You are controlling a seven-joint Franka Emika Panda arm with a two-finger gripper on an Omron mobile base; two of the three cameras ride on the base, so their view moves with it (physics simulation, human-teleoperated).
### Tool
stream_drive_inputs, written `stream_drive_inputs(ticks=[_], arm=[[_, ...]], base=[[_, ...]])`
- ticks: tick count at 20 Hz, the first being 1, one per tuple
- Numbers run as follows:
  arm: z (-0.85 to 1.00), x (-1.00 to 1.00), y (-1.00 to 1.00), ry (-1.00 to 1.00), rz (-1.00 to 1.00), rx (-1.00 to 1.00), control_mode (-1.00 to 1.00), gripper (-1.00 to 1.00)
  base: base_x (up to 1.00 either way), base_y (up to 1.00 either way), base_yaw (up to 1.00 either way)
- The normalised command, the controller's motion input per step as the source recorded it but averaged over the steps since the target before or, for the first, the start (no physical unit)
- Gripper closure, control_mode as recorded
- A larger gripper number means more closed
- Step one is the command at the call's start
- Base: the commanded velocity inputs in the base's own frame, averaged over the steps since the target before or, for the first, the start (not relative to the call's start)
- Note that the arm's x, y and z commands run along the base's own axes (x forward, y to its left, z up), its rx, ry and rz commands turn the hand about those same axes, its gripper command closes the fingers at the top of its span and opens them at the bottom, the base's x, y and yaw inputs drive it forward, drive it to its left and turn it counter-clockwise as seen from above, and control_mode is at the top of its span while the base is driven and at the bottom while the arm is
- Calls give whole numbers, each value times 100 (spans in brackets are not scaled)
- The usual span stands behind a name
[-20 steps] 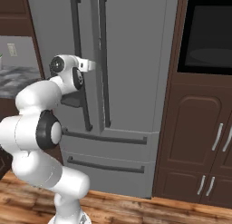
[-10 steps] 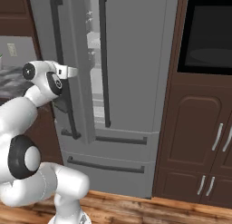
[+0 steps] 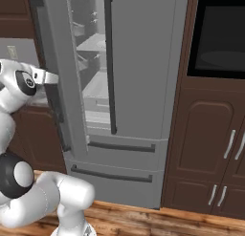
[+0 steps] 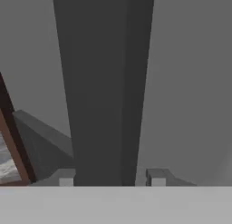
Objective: Retrieve the steak from the fridge and place it on the saucepan with marinade on the stove.
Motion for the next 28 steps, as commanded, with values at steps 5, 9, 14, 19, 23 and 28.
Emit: stream_drive_inputs(ticks=[5, 9, 14, 19, 23, 28], arm=[[-26, -38, 82, 15, -8, -1, -100, 100], [-21, -46, 71, 6, -6, -2, -100, -100], [5, -93, 2, -5, 0, 0, -100, -100], [18, -100, -55, -21, 0, 0, -100, -100], [24, -100, -78, -19, 0, 0, -100, -100], [4, -72, -99, -6, 0, 0, -100, -100]], base=[[0, 0, 0], [0, 0, 0], [0, 0, 0], [0, 0, 0], [0, 0, 0], [0, 0, 0]])
